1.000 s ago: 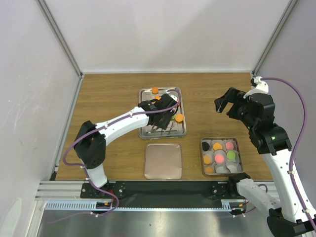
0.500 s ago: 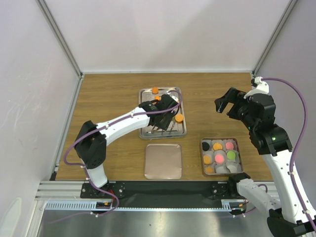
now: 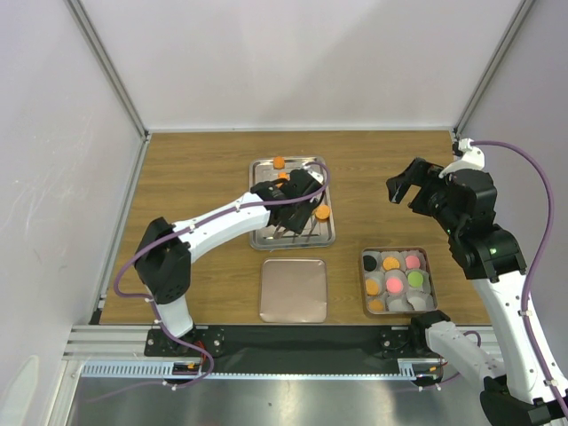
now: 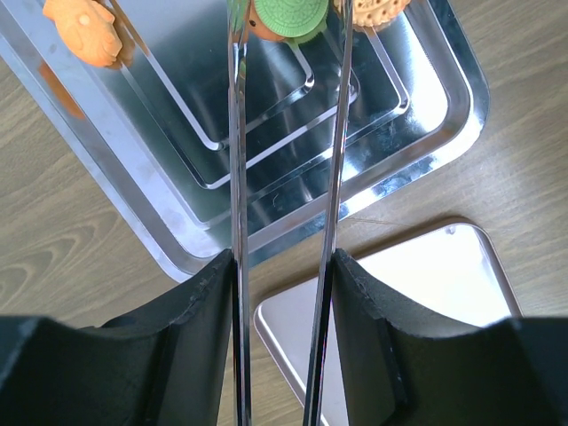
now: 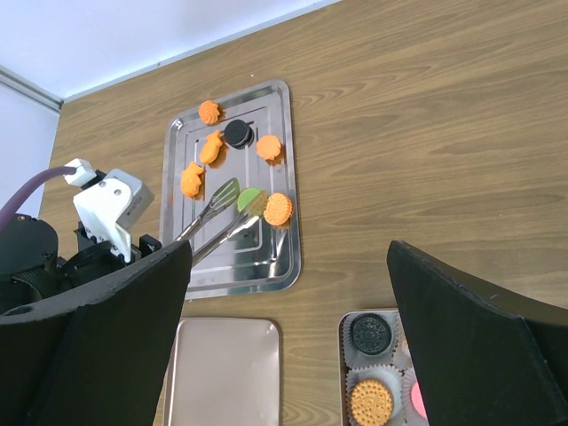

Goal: Pack the cookies

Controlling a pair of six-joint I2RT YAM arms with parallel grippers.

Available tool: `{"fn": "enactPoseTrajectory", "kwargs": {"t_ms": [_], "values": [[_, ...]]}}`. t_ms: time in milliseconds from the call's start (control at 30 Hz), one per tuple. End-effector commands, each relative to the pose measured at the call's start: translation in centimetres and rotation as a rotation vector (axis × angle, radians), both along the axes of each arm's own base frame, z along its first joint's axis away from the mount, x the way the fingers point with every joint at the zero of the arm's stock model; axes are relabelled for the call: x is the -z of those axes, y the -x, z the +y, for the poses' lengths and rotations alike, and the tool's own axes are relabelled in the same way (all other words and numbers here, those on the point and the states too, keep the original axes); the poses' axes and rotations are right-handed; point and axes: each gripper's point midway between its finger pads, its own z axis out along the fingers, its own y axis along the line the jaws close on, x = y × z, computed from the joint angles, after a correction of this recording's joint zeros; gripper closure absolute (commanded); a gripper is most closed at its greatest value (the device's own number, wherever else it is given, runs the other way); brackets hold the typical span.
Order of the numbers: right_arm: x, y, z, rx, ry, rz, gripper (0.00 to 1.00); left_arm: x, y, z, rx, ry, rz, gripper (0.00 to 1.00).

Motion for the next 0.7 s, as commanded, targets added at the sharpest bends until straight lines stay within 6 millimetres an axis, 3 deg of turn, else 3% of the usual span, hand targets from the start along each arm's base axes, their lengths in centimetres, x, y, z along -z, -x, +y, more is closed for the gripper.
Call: {"fn": "enactPoseTrajectory", "kwargs": {"t_ms": [0, 667], "values": [[-0.69, 0.01, -0.32, 0.007, 0.008, -0.032, 0.0, -1.42, -0.87, -0.78, 0.015, 0.004, -0.045, 0.49], [-0.63, 0.08, -0.31, 0.005, 0.008, -0.032, 0.0, -1.15, -0.81, 0.08, -0.002, -0.037, -0.044, 0.49]]}}
